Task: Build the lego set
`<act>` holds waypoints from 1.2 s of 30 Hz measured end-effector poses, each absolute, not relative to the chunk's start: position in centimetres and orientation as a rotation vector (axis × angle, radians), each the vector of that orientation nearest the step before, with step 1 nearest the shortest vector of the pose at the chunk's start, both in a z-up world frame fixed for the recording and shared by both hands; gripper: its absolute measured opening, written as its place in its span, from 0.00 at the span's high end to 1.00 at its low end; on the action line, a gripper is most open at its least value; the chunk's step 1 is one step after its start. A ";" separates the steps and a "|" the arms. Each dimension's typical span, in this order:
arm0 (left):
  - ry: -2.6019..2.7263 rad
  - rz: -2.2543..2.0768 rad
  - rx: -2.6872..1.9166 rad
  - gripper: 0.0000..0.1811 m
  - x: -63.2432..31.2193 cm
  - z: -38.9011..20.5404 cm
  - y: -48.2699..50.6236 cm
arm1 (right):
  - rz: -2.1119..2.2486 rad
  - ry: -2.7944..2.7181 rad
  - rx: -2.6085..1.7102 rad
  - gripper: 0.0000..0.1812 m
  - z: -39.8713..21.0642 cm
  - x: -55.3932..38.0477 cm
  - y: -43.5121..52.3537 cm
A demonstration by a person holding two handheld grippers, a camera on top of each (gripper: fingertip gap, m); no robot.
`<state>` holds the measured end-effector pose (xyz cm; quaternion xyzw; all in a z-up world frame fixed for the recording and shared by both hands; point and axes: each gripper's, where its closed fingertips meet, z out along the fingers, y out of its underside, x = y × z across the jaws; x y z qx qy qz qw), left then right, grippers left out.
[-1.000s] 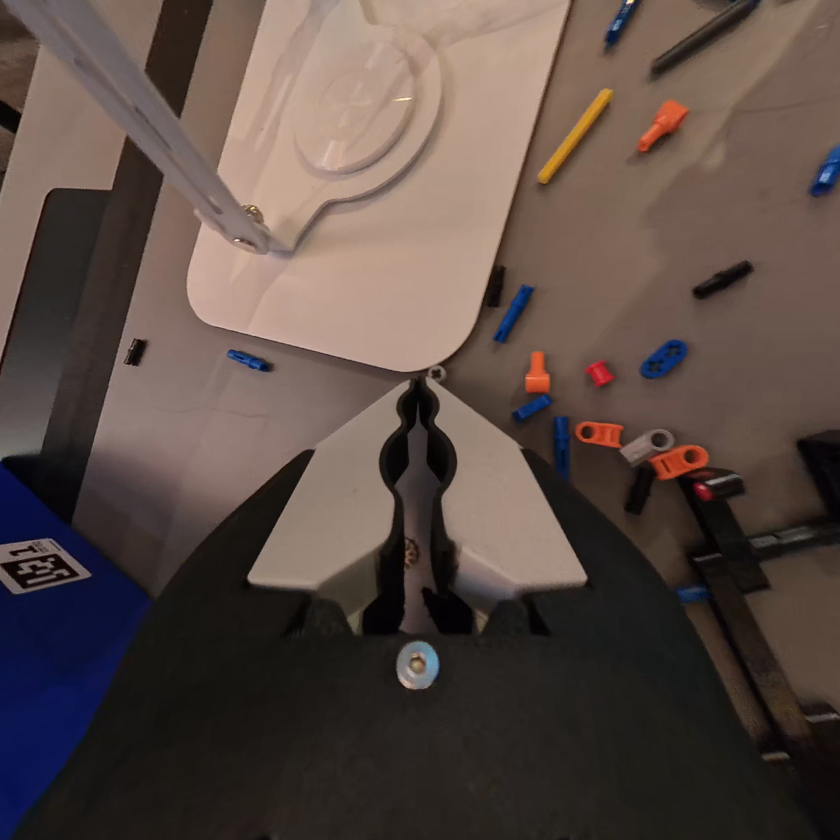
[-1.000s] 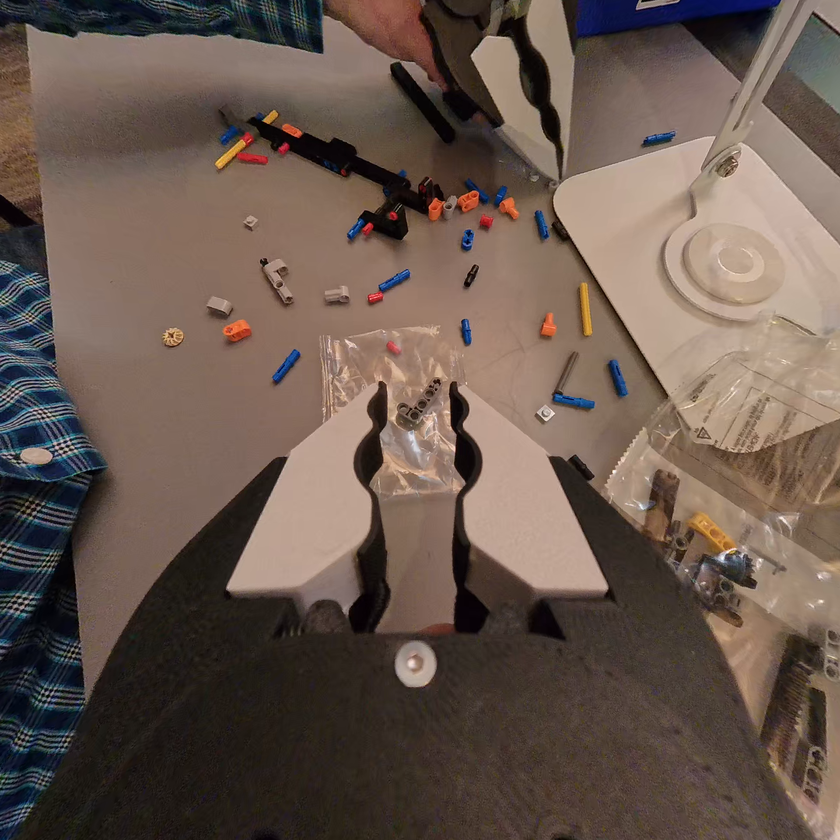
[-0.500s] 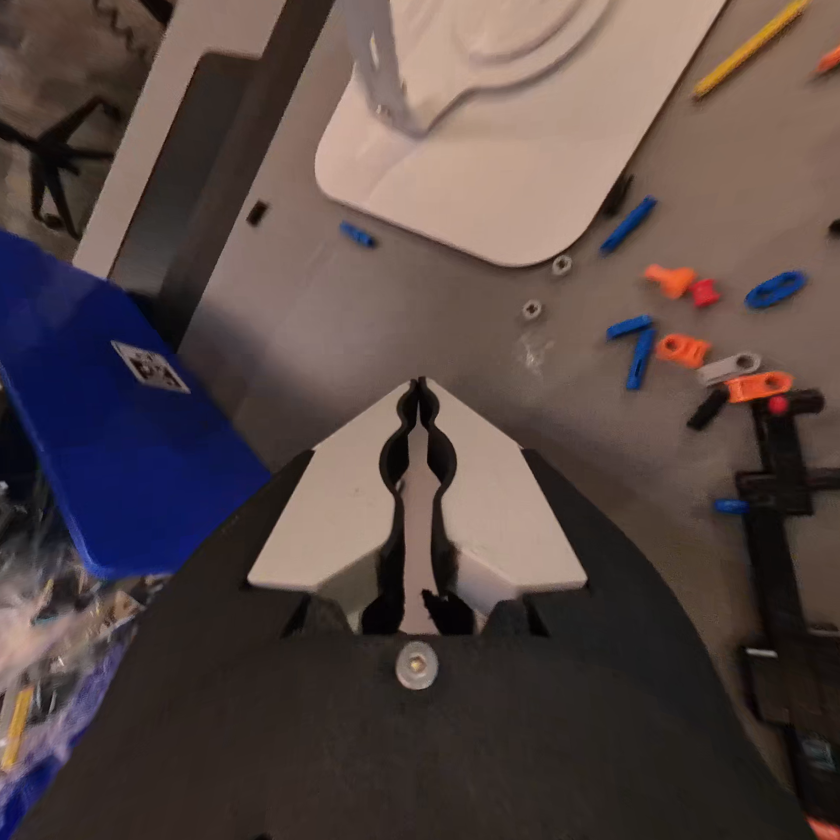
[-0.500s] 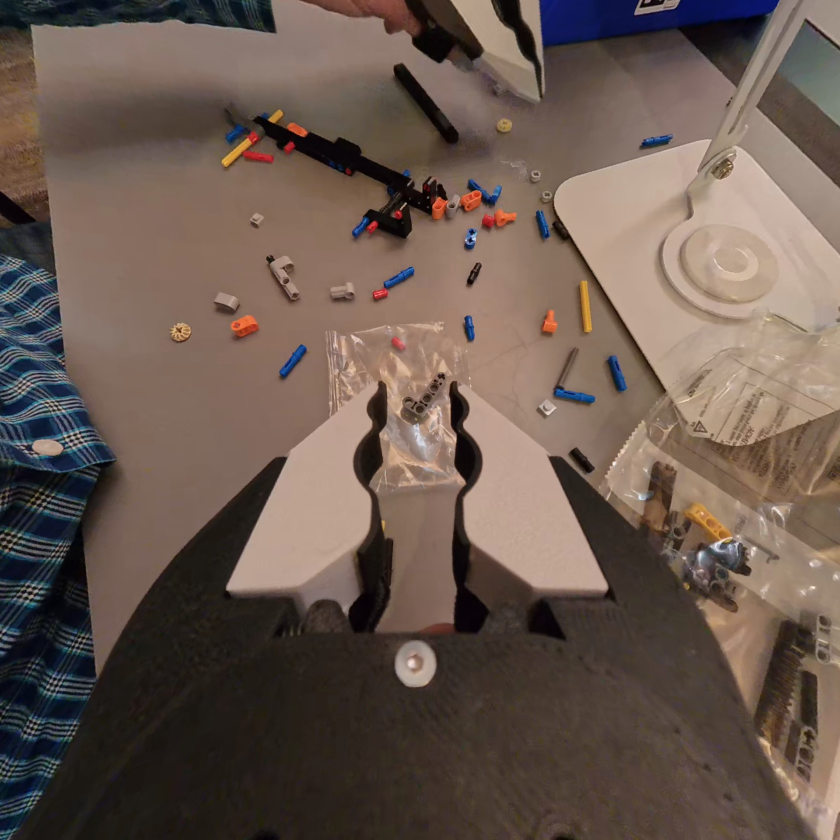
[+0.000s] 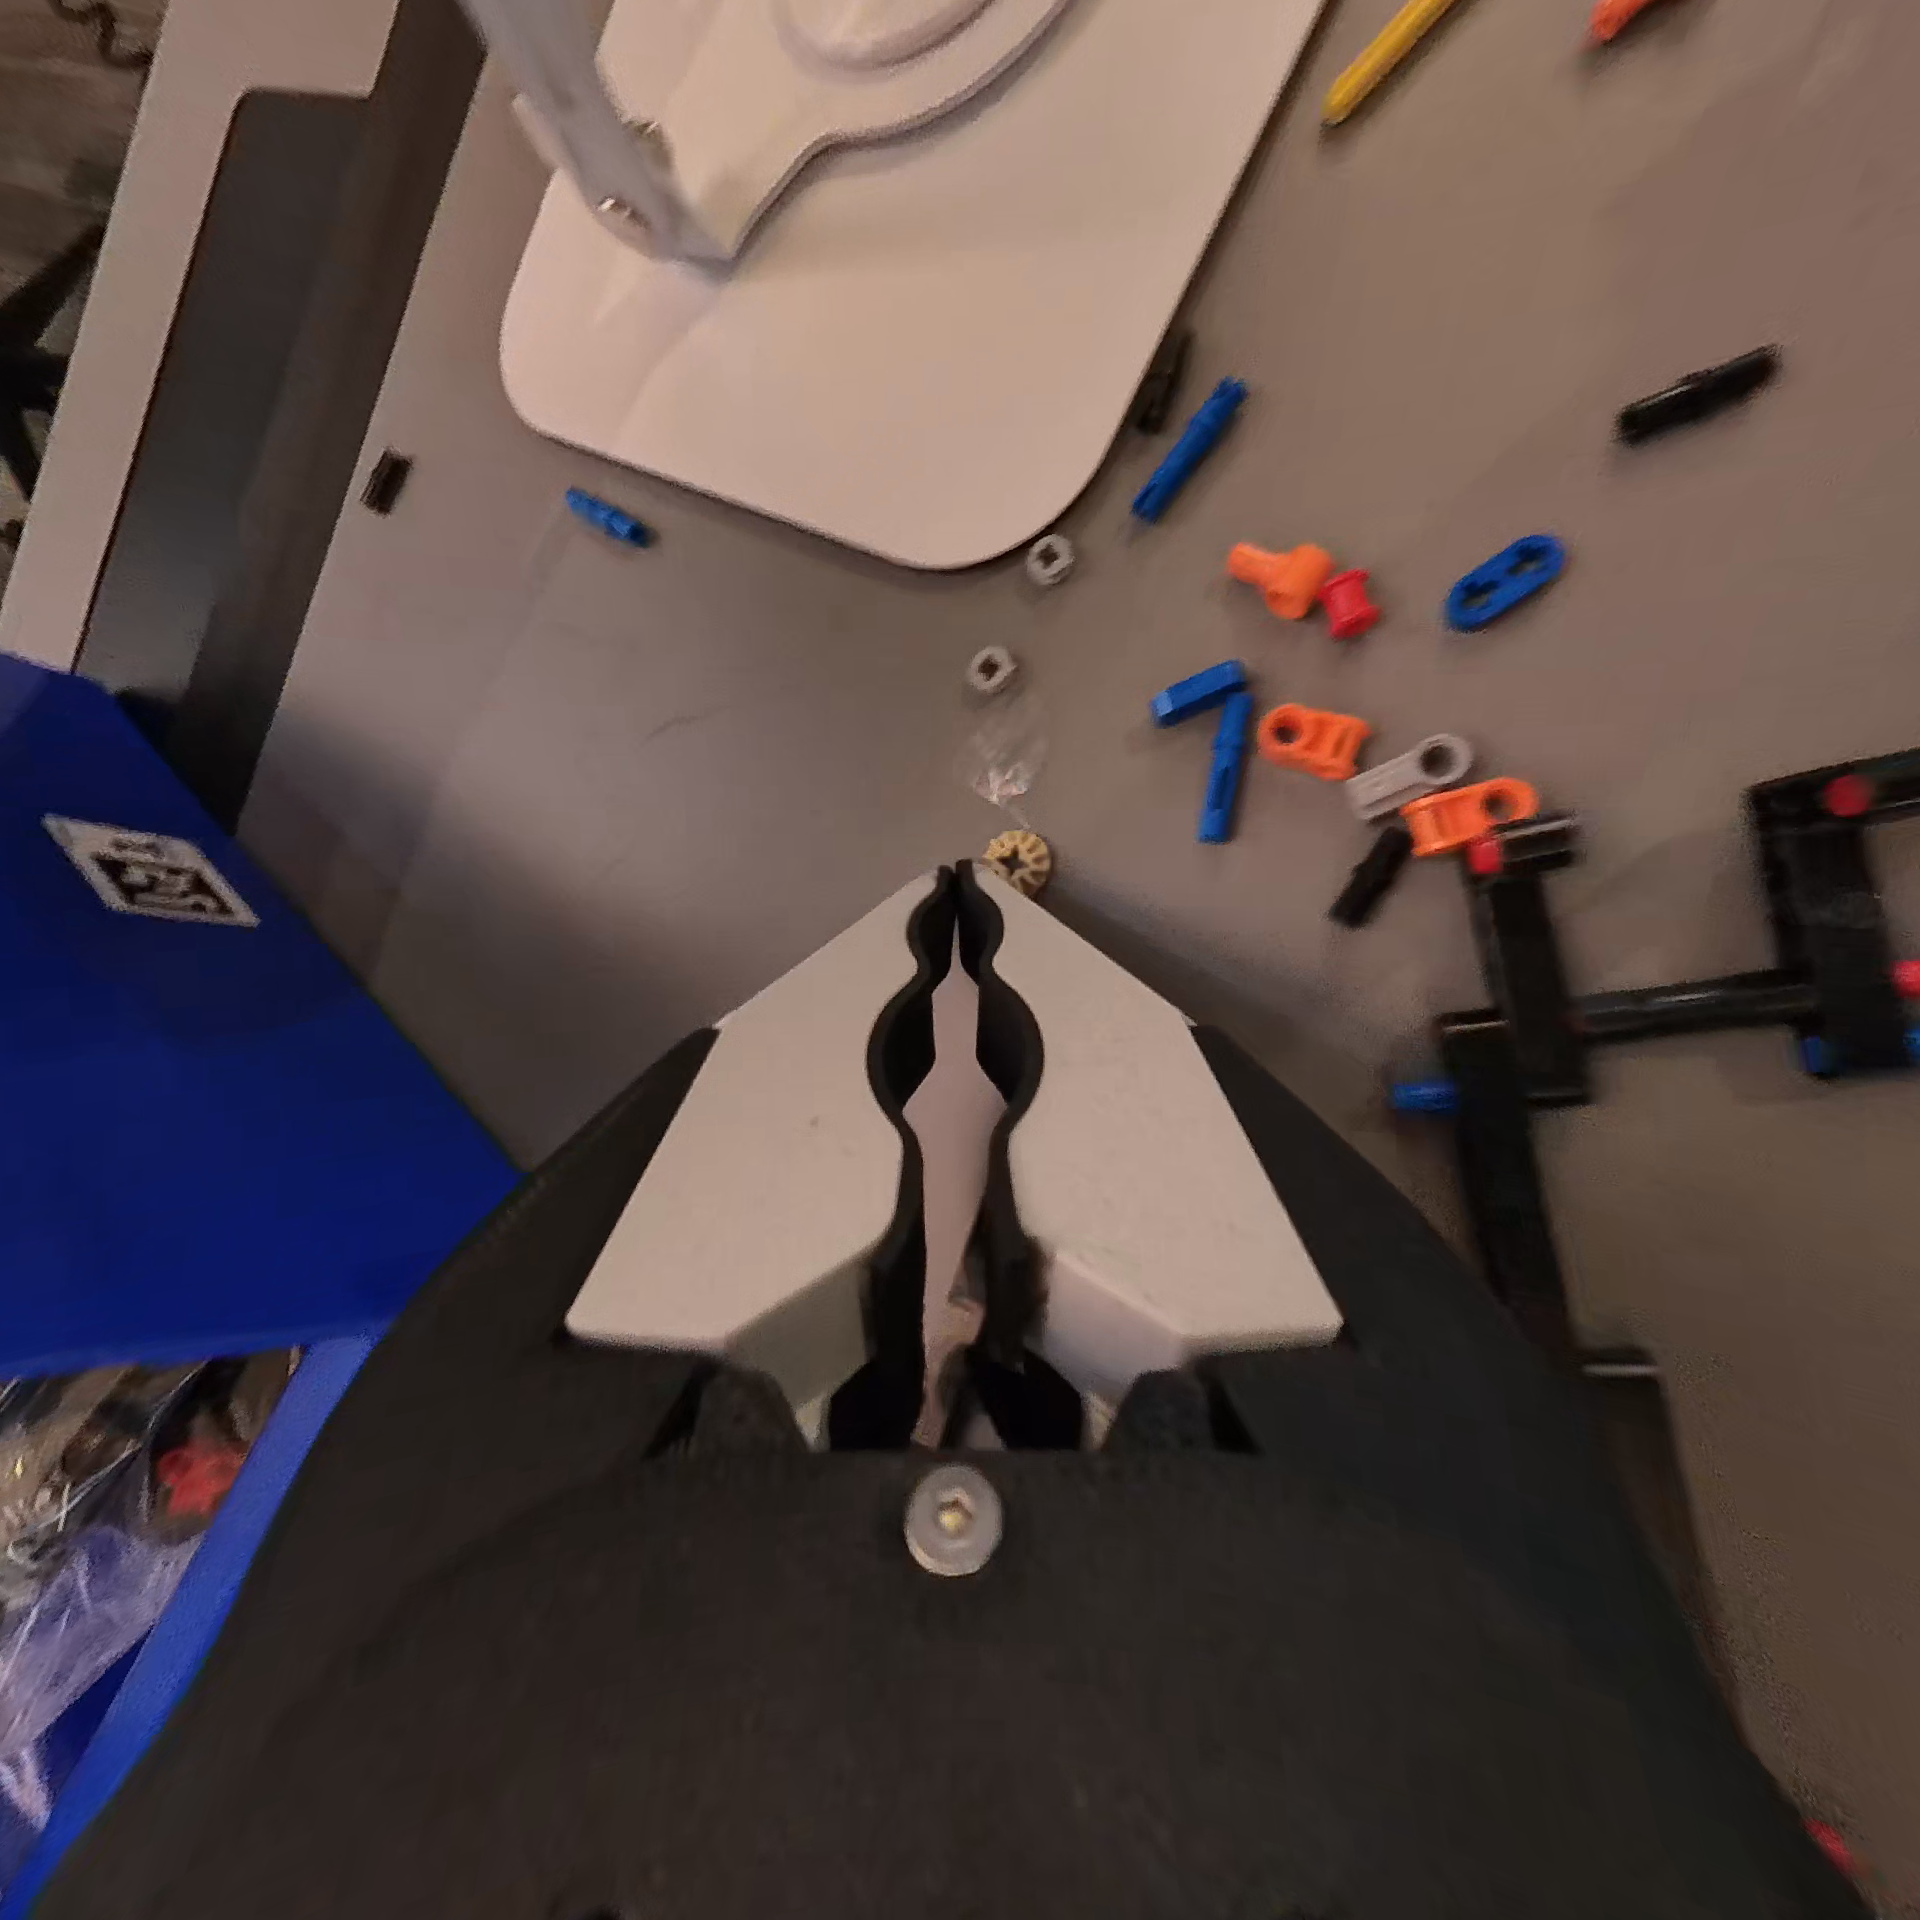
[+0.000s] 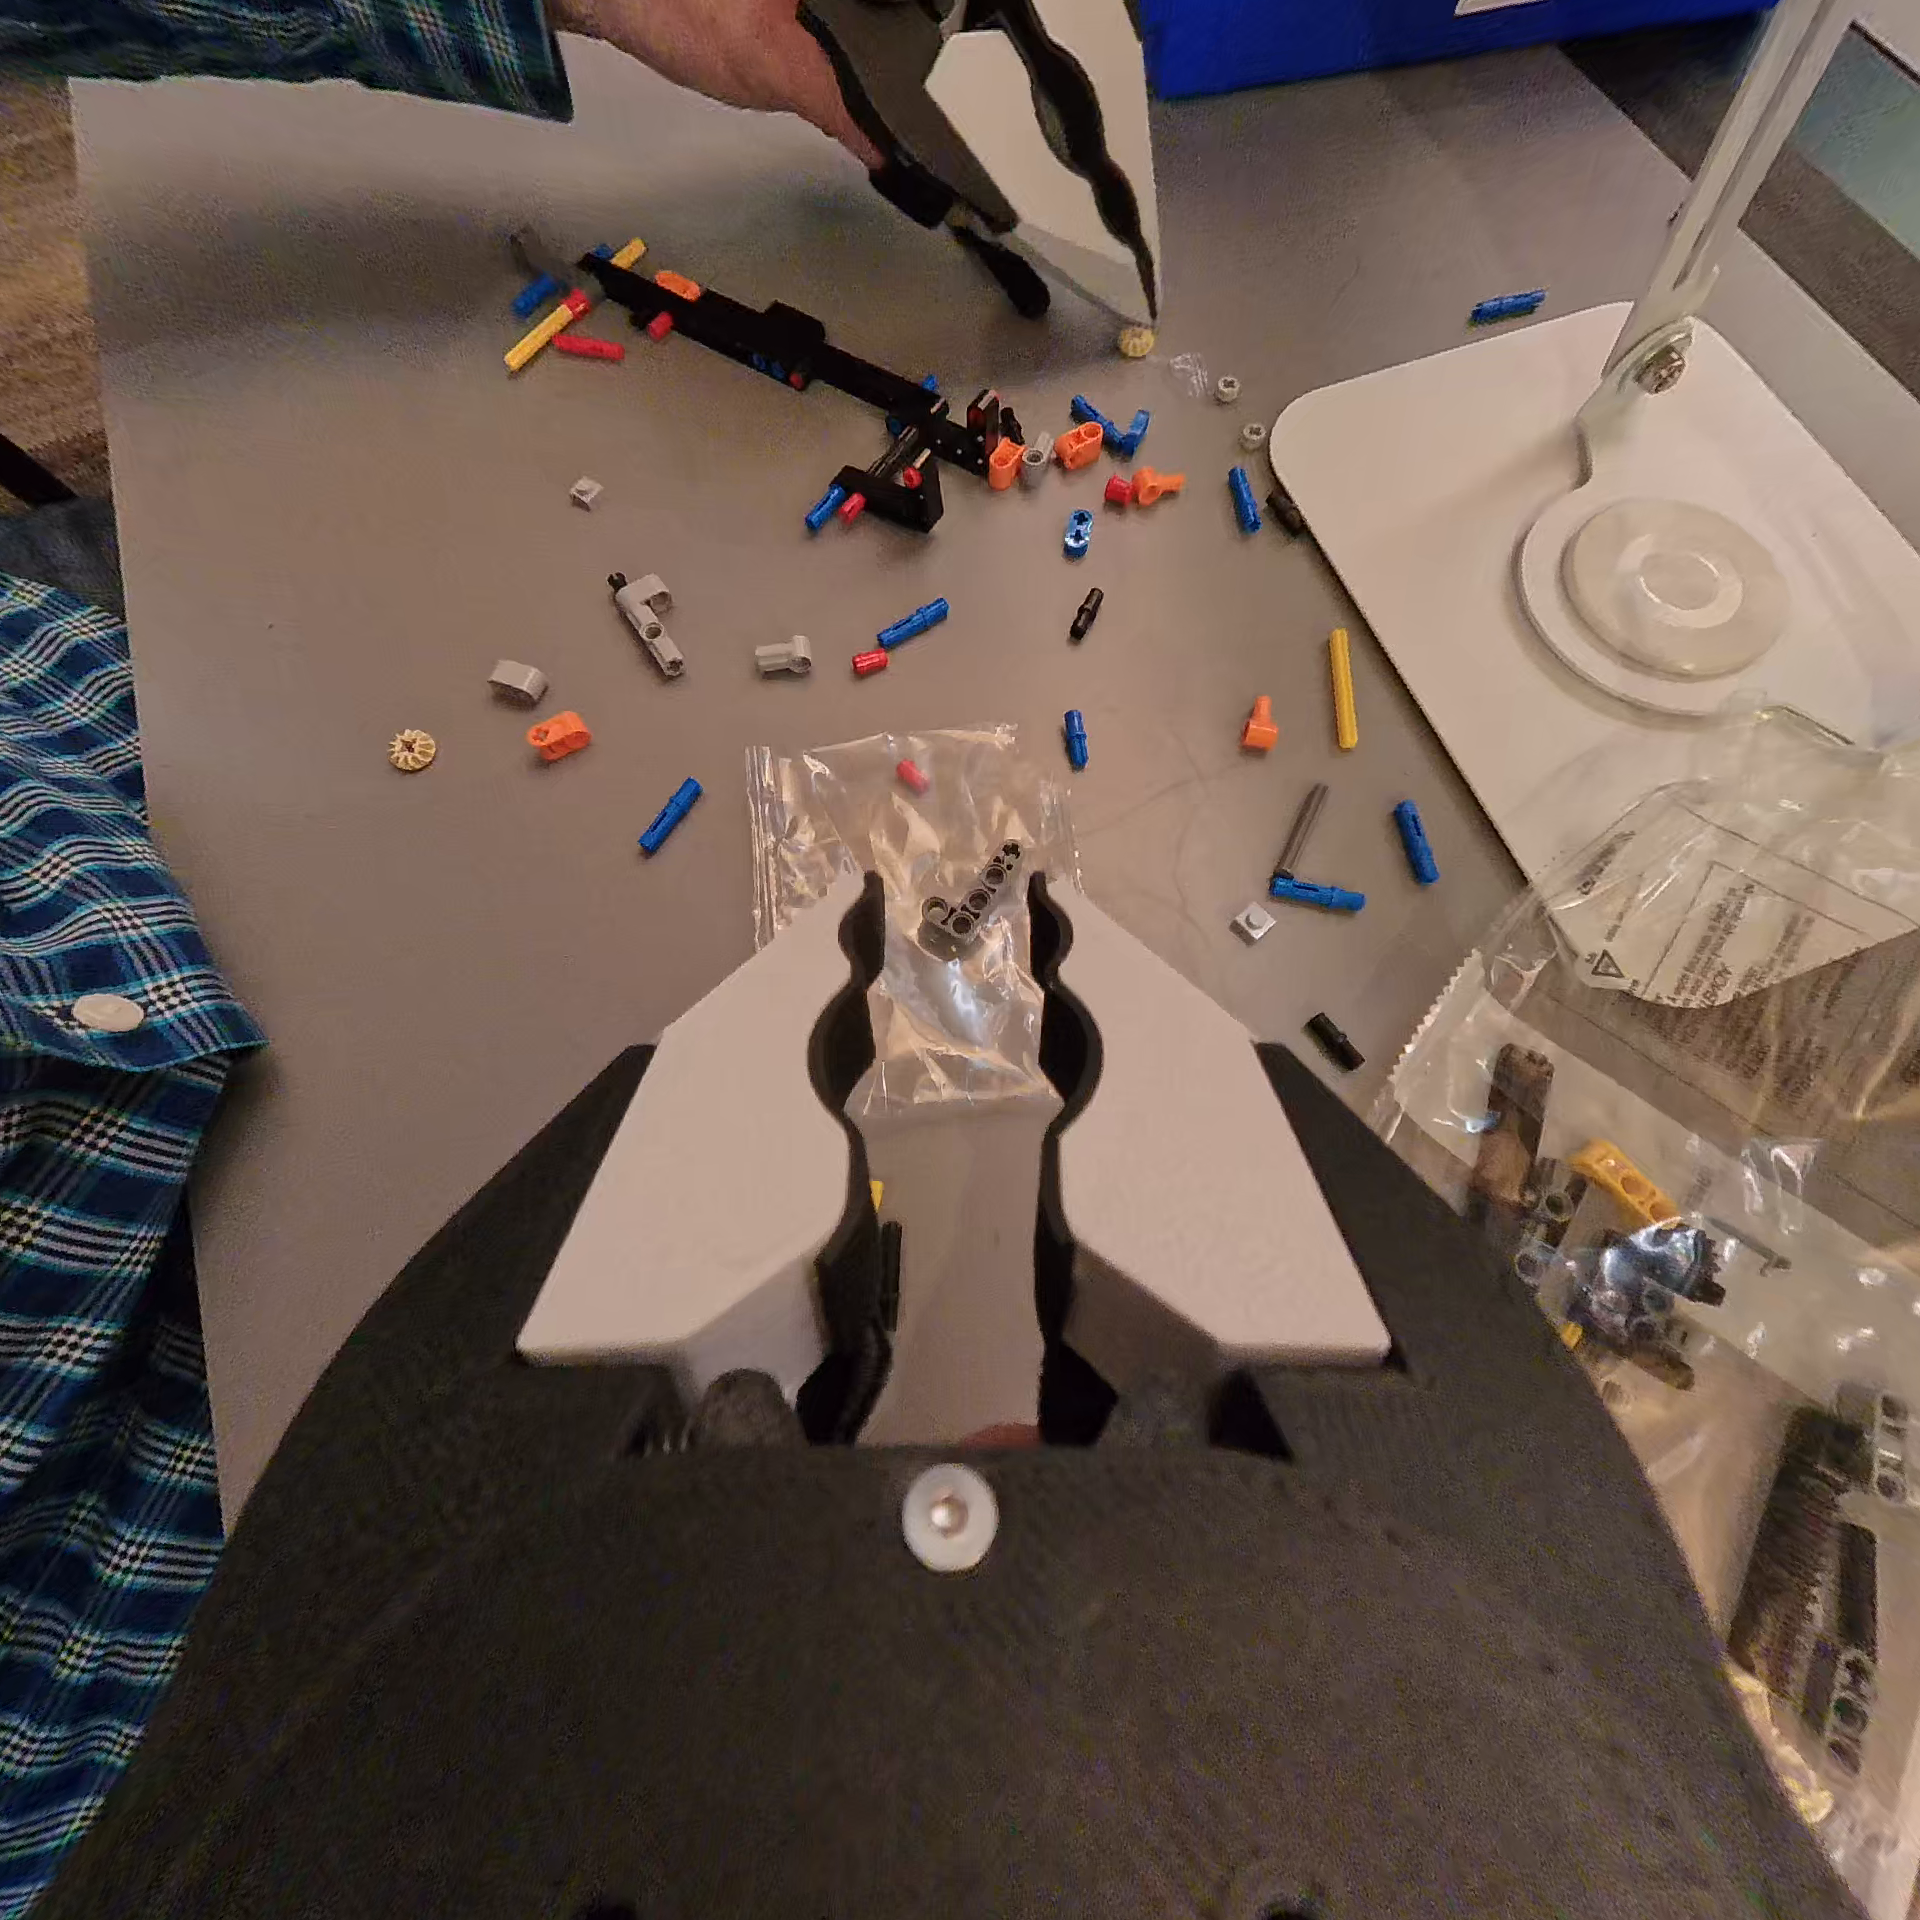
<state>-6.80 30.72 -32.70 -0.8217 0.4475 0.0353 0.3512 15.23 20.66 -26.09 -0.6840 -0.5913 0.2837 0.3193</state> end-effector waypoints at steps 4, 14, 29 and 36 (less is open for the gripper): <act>1.230 0.065 -2.111 1.00 -4.2 -32.7 29.5 | 0.739 -1.554 -1.806 0.86 -26.3 15.5 20.6; 1.106 0.014 -2.073 1.00 -3.8 -27.8 26.4 | 0.639 -1.566 -1.903 0.82 -28.8 15.4 20.6; 1.030 -0.133 -2.244 0.94 -7.0 -29.6 18.0 | 0.441 -1.688 -1.991 0.97 -32.5 13.4 21.3; 1.096 -0.114 -2.319 0.79 -7.6 -32.1 17.1 | 0.408 -1.747 -1.966 0.97 -32.3 13.9 21.7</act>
